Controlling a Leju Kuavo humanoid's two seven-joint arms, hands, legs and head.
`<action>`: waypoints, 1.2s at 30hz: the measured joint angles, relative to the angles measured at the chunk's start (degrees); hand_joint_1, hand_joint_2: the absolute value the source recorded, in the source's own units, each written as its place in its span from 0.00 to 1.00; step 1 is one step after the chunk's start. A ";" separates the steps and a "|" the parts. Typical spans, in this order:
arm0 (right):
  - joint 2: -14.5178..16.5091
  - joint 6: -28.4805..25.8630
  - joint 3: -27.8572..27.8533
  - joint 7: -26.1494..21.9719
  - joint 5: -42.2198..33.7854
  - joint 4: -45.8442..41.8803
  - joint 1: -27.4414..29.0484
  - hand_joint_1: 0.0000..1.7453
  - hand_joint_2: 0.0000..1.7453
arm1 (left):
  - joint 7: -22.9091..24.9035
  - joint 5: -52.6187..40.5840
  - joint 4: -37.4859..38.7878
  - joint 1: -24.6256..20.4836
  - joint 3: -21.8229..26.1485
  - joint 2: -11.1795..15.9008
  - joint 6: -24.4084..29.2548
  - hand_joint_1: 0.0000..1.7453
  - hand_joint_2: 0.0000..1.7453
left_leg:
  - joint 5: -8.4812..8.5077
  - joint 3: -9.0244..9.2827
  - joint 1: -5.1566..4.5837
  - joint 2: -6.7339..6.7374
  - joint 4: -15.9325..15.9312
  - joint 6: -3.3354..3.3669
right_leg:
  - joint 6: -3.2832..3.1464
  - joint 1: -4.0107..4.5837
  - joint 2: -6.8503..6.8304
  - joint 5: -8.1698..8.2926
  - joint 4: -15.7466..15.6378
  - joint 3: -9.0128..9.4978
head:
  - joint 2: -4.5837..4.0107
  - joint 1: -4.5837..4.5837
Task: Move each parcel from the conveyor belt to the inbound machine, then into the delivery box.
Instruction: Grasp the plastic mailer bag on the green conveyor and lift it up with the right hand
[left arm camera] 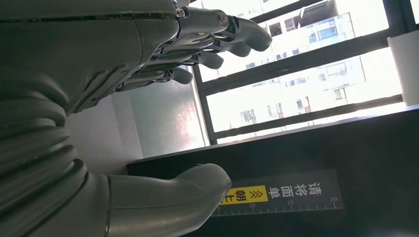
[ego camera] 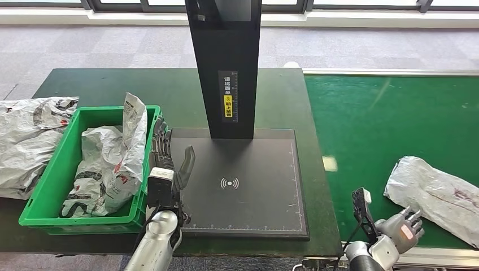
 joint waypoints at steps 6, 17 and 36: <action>-0.64 0.28 2.87 3.75 0.43 2.14 -1.05 0.00 1.00 | 0.00 0.03 0.22 -0.02 0.02 0.00 -0.12 0.00 1.00 | 0.03 0.03 -0.01 0.01 0.01 0.04 | 0.10 -0.01 0.02 0.09 -0.03 0.04 | 0.00 0.00; -4.78 3.26 13.12 11.86 0.44 8.14 -4.16 0.00 1.00 | 0.00 0.28 0.46 -0.03 0.05 0.00 -0.78 0.00 1.00 | 0.14 0.00 -0.07 0.02 0.06 0.20 | 0.22 -0.07 0.01 0.19 -0.06 0.07 | 0.00 0.00; -5.51 4.09 15.05 12.27 0.43 10.00 -5.08 0.00 1.00 | 0.00 0.37 0.44 -0.02 0.10 0.00 -0.85 0.00 1.00 | 0.16 0.00 -0.09 -0.03 0.07 0.24 | 0.26 -0.10 -0.04 0.20 -0.13 0.15 | 0.00 -0.01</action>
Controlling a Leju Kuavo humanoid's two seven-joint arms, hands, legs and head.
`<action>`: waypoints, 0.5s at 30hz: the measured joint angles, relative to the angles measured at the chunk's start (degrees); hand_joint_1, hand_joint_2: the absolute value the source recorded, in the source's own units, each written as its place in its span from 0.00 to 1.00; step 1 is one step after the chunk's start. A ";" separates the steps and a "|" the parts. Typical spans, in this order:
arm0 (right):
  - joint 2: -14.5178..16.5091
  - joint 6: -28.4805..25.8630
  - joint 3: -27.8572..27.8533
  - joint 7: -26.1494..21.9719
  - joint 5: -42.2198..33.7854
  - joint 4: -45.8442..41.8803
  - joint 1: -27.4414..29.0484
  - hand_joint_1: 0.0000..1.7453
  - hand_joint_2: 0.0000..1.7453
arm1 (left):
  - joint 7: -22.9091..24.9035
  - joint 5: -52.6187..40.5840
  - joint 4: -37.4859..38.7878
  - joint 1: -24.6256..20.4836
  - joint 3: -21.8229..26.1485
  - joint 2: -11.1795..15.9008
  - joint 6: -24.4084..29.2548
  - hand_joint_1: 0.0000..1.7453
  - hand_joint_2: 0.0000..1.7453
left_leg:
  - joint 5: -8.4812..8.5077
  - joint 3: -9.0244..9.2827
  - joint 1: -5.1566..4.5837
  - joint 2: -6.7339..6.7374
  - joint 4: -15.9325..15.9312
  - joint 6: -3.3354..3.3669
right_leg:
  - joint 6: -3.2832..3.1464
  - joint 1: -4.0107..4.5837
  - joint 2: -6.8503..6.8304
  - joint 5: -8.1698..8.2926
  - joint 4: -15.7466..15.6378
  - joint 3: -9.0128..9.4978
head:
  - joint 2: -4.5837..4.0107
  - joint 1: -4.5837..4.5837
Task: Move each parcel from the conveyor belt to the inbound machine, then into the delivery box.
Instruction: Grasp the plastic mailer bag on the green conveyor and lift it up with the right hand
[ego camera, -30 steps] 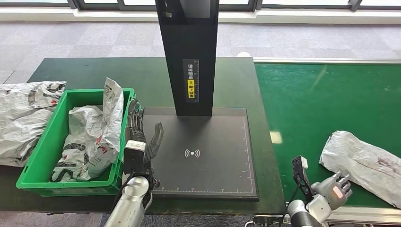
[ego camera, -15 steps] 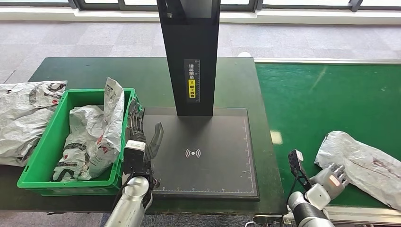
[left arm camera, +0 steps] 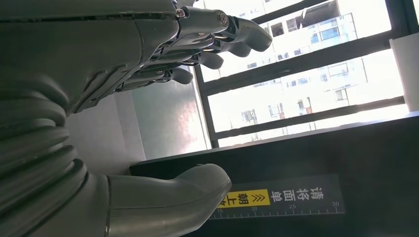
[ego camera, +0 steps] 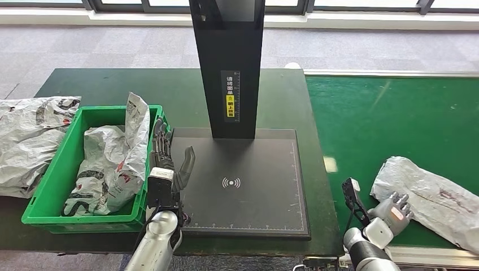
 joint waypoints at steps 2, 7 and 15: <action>0.00 0.00 0.01 -0.01 0.01 0.08 -0.07 0.00 1.00 | 0.00 0.01 0.00 0.00 0.00 0.00 0.00 0.00 1.00 | 0.00 0.00 0.00 0.00 0.00 0.00 | 0.01 0.00 0.00 0.00 -0.01 0.01 | 0.00 0.00; 0.00 0.01 0.08 -0.01 0.00 0.24 -0.15 0.00 1.00 | 0.00 0.00 0.00 0.00 0.00 0.00 0.00 0.00 1.00 | 0.00 0.00 0.00 -0.03 0.01 0.00 | 0.02 -0.01 -0.01 0.01 -0.02 0.02 | 0.00 0.01; -0.14 0.04 0.33 0.02 -0.04 0.34 -0.22 0.00 1.00 | 0.00 0.13 -0.01 0.00 0.02 0.00 -0.06 0.00 1.00 | 0.00 0.00 -0.01 -0.07 0.01 0.02 | 0.03 -0.01 -0.04 0.00 -0.03 0.03 | 0.00 0.01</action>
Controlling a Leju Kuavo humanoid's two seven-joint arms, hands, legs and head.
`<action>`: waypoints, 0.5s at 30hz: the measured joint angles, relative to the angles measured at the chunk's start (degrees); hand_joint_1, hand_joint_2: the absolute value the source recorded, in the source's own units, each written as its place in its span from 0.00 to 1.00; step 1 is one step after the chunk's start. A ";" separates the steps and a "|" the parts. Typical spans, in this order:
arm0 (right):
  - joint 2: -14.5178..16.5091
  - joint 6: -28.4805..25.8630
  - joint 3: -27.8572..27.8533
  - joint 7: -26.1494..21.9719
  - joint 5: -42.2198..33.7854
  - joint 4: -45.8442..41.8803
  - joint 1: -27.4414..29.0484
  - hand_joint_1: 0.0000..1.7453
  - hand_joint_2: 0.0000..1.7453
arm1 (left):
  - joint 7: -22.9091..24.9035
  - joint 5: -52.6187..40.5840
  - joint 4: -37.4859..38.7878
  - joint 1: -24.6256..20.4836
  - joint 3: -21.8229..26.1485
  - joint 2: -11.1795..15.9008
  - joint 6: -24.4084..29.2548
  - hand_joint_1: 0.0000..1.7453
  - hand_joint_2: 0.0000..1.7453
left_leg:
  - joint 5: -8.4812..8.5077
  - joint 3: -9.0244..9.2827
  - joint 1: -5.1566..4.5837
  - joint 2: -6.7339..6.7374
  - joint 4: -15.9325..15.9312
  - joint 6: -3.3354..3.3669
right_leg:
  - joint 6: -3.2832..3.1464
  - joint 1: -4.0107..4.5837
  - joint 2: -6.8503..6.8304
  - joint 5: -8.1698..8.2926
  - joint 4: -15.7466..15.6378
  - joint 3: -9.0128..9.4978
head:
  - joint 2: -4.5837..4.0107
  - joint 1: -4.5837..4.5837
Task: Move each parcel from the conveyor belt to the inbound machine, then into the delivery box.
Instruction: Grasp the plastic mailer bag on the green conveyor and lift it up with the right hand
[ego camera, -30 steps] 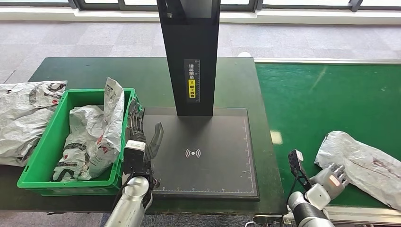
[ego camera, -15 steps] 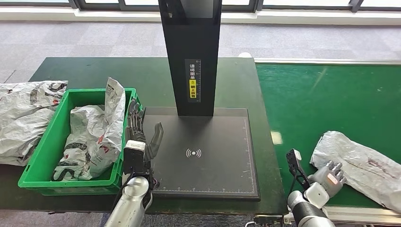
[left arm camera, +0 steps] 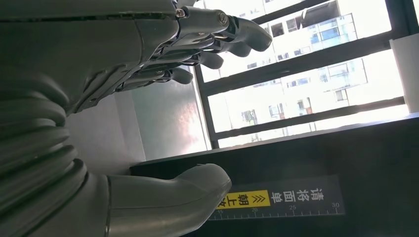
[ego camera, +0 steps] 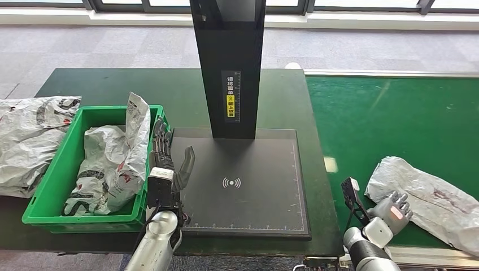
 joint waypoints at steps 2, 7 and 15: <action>-0.07 -0.01 0.04 0.14 -0.01 0.02 0.03 0.00 1.00 | 0.00 0.17 -0.01 0.01 0.01 0.00 -0.09 0.00 1.00 | 0.00 -0.01 -0.01 -0.02 0.00 0.01 | 0.01 -0.01 -0.02 0.00 -0.01 0.01 | 0.00 0.00; -0.22 -0.24 0.05 0.65 -0.02 0.15 0.03 0.00 1.00 | 0.00 0.15 -0.02 0.03 0.08 0.00 -0.14 0.00 1.00 | 0.01 0.00 -0.01 -0.03 0.01 0.03 | 0.04 -0.01 -0.02 0.02 -0.03 0.01 | 0.00 -0.01; -0.68 -0.79 0.03 1.69 -0.02 0.23 0.37 0.00 1.00 | 0.00 1.07 0.01 0.09 0.35 0.00 -1.07 0.00 1.00 | 0.00 -0.01 -0.01 -0.08 0.01 0.06 | 0.05 -0.01 -0.05 0.02 -0.08 0.03 | 0.00 -0.02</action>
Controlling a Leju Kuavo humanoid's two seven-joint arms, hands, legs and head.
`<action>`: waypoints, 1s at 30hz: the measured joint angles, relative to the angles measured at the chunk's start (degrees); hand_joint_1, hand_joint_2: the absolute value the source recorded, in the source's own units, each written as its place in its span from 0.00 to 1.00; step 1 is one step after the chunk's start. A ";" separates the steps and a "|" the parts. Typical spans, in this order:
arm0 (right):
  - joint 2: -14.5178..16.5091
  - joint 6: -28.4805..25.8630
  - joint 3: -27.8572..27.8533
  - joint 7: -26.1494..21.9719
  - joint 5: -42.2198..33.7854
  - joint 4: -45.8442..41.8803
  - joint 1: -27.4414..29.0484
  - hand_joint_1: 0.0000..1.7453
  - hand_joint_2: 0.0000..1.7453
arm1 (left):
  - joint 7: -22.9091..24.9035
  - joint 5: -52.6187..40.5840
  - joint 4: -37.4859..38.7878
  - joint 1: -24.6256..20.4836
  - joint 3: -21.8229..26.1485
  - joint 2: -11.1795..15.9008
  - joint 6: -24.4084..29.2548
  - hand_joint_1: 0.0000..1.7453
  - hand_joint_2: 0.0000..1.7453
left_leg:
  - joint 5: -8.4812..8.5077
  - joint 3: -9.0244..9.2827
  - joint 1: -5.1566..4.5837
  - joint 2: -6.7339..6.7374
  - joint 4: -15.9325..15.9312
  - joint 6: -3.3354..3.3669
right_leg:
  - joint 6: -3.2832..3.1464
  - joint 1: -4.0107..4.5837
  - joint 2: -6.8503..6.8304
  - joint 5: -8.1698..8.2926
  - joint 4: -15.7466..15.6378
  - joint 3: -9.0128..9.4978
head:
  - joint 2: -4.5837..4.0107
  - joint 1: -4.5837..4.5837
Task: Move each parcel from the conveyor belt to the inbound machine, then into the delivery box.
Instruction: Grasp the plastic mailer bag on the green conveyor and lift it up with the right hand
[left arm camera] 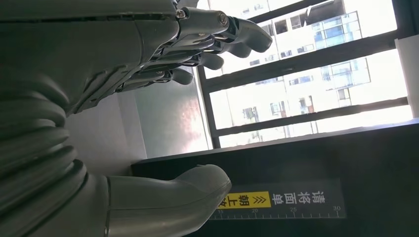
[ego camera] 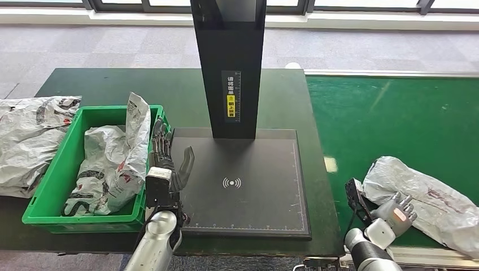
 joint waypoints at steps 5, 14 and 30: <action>-0.59 0.02 0.00 0.65 -0.06 0.01 0.34 0.00 1.00 | 0.00 0.08 0.00 0.01 0.08 0.00 0.08 0.00 1.00 | 0.00 -0.02 0.00 -0.10 0.00 0.06 | 0.05 0.00 -0.08 -0.03 -0.03 0.06 | 0.00 0.01; -0.80 0.14 0.02 1.13 0.00 0.01 0.45 0.16 1.00 | 0.00 0.04 0.01 0.02 0.20 0.00 0.13 0.00 1.00 | -0.01 0.00 0.00 -0.12 0.01 0.11 | 0.10 0.00 -0.08 -0.02 -0.07 0.14 | 0.00 0.02; -0.77 2.62 0.15 -4.57 -1.13 0.02 -0.05 1.00 1.00 | 0.00 -0.23 -0.02 0.11 0.54 0.00 0.19 0.00 1.00 | 0.02 0.00 0.00 -0.14 0.05 0.26 | 0.20 0.01 -0.12 0.06 -0.16 0.25 | 0.00 0.02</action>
